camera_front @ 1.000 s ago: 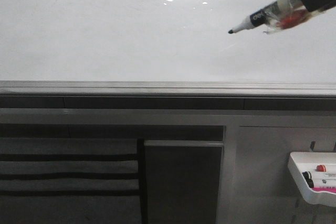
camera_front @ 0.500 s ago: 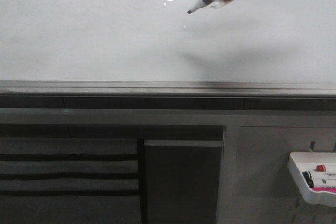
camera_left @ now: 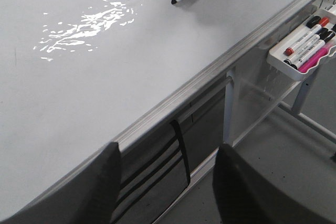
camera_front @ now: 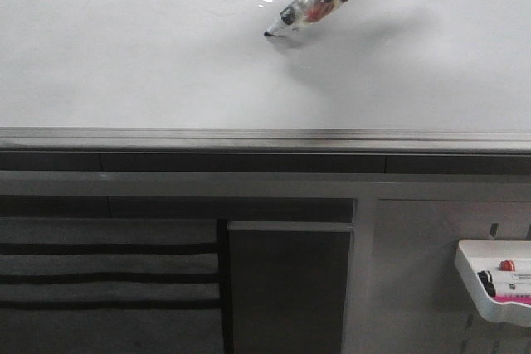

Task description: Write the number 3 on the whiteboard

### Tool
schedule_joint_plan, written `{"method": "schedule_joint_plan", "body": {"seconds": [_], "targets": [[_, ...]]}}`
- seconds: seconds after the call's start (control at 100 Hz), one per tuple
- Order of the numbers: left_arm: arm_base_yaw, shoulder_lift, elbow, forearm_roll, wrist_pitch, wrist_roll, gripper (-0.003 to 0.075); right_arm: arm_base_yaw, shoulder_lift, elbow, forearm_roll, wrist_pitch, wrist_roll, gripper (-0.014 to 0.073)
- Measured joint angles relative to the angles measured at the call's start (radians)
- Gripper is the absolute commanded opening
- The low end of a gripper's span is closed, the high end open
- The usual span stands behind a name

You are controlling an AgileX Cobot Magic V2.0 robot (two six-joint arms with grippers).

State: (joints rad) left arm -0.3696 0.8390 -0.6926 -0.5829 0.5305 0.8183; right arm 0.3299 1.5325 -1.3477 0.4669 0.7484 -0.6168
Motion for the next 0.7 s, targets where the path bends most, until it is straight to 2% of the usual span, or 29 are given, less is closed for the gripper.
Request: {"method": "schedule_joint_plan", "body": {"seconds": [0.19, 0.41, 0.61, 0.7], "targets": [[0.000, 0.000, 0.000, 0.000, 0.000, 0.000, 0.0368, -0.026, -0.017, 0.006, -0.070, 0.108, 0.057, 0.0000], [0.000, 0.000, 0.000, 0.000, 0.000, 0.000, 0.0368, 0.023, 0.010, 0.033, -0.071, 0.051, 0.058, 0.0000], [0.000, 0.000, 0.000, 0.000, 0.000, 0.000, 0.0368, -0.023, 0.003, 0.043, -0.093, 0.144, 0.090, 0.0000], [0.000, 0.000, 0.000, 0.000, 0.000, 0.000, 0.0368, -0.016, 0.001, 0.072, -0.088, 0.136, 0.096, 0.0000]]}}
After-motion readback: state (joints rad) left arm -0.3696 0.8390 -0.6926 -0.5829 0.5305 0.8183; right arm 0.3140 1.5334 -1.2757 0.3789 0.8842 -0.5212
